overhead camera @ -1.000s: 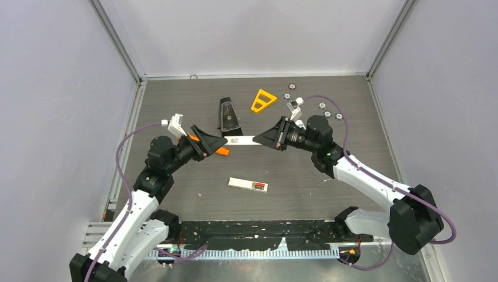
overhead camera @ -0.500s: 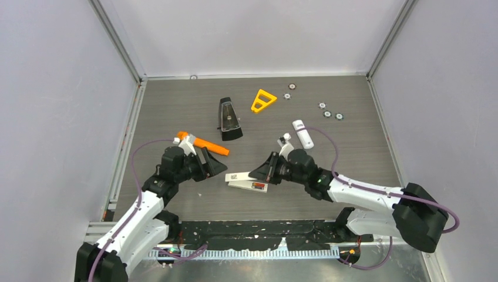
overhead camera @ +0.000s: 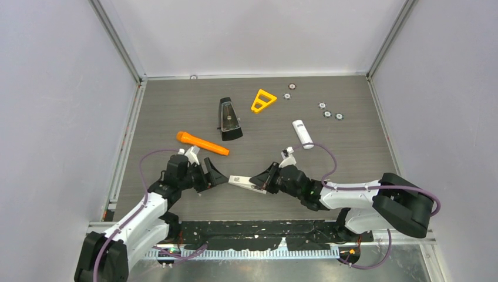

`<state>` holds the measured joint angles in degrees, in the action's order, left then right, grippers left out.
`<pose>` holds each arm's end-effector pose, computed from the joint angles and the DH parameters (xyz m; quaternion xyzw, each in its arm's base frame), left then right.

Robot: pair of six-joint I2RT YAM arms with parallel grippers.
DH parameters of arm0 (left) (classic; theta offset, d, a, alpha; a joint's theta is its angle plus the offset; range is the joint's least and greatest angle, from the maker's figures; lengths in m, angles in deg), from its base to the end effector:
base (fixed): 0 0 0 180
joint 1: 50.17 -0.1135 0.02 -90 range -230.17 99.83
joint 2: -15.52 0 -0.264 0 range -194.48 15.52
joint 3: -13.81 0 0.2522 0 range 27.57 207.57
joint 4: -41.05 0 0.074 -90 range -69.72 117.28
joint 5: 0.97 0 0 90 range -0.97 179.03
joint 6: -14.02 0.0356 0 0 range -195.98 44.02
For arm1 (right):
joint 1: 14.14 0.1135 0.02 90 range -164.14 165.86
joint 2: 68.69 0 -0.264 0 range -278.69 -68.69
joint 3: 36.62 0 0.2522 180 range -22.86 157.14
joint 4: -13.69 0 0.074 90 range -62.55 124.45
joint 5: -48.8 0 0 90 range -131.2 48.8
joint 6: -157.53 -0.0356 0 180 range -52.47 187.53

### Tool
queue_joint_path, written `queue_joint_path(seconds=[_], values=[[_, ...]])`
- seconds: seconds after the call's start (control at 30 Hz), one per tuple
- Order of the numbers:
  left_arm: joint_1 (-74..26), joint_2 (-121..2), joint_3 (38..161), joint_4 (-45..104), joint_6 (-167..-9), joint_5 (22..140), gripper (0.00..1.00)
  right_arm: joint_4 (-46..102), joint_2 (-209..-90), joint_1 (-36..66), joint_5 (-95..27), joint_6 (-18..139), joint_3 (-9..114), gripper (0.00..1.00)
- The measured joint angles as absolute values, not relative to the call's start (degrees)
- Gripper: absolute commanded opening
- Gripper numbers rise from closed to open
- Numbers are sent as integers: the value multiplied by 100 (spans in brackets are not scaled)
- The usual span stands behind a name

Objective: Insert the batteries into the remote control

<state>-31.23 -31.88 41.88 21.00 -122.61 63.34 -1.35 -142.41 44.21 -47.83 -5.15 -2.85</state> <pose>0.1475 -0.0669 0.1570 -0.1186 0.8785 -0.3947 0.2416 0.1287 0.2009 0.1589 0.1358 0.8311 0.4686 0.2669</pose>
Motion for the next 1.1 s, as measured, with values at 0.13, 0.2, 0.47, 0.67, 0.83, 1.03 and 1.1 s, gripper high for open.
queue_joint_path(seconds=[0.13, 0.2, 0.47, 0.67, 0.83, 1.03, 1.1], values=[[-3123, -3354, 4164, 2286, -12331, 6281, 72, -334, -14271, 4423, -4868, -600, -318, 5], [-3123, -3429, 4162, 2443, -12349, 6255, 71, -410, -14271, 4410, -4884, -633, -342, 5], [-3123, -3667, 4116, 2937, -12386, 6170, 71, -670, -14378, 4381, -4884, -854, -595, 5], [-3123, -3870, 4116, 3147, -12349, 6091, 69, -887, -14527, 4418, -4923, -1081, -663, 5], [-3123, -4220, 4157, 3175, -12222, 6030, 64, -968, -14590, 4482, -4993, -1249, -702, 5], [-3123, -4666, 4212, 3309, -12139, 5910, 62, -1070, -14680, 4512, -5015, -1448, -768, 5], [-3123, -4742, 4219, 3392, -12119, 5868, 62, -1210, -14759, 4512, -5008, -1571, -818, 5]])
